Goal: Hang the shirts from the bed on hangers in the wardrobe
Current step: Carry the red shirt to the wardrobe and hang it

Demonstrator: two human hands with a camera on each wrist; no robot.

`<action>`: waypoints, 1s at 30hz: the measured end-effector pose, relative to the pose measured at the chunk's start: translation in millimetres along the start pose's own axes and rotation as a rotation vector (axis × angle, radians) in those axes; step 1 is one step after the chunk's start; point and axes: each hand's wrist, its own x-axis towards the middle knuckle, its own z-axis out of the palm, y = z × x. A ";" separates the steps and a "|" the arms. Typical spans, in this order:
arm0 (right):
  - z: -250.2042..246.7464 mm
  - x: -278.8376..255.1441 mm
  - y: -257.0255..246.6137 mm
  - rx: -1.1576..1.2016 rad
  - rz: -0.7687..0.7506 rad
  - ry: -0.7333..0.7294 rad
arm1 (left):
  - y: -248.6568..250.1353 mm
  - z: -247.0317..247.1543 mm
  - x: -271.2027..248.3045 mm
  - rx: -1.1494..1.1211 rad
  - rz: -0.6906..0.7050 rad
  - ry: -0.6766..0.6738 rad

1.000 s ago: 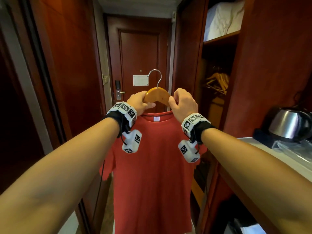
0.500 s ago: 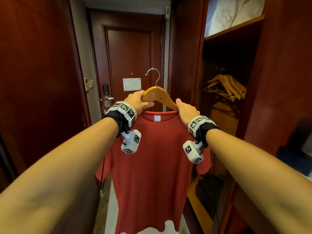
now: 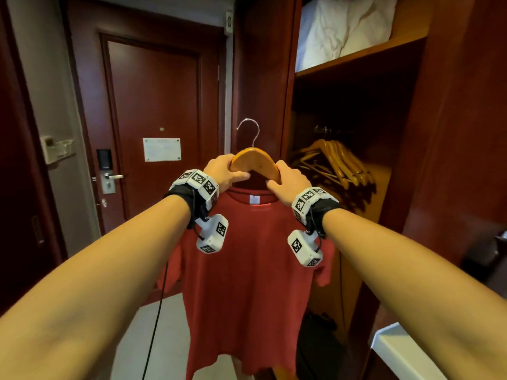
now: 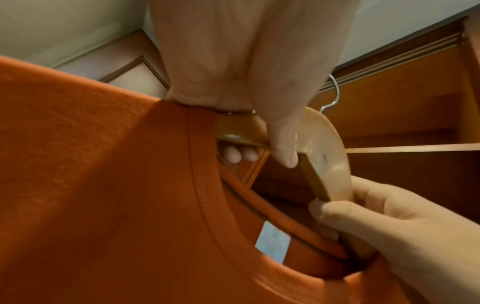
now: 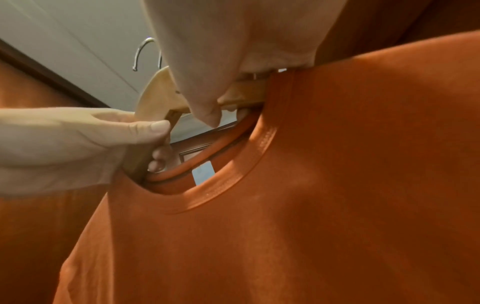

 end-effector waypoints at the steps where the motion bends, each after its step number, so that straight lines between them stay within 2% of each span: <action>1: -0.5 7.0 8.8 -0.028 0.019 0.013 | 0.0 9.9 12.5 0.001 0.011 -0.005; 13: 8.2 118.9 113.4 -0.279 0.336 0.250 | -2.9 129.3 191.2 -0.039 0.160 -0.094; 23: -1.1 214.1 179.6 -0.535 0.562 0.306 | -0.4 207.6 332.6 -0.184 0.391 -0.270; 30: 0.5 272.7 203.1 -0.652 0.630 0.302 | 0.8 234.8 396.8 -0.211 0.420 -0.330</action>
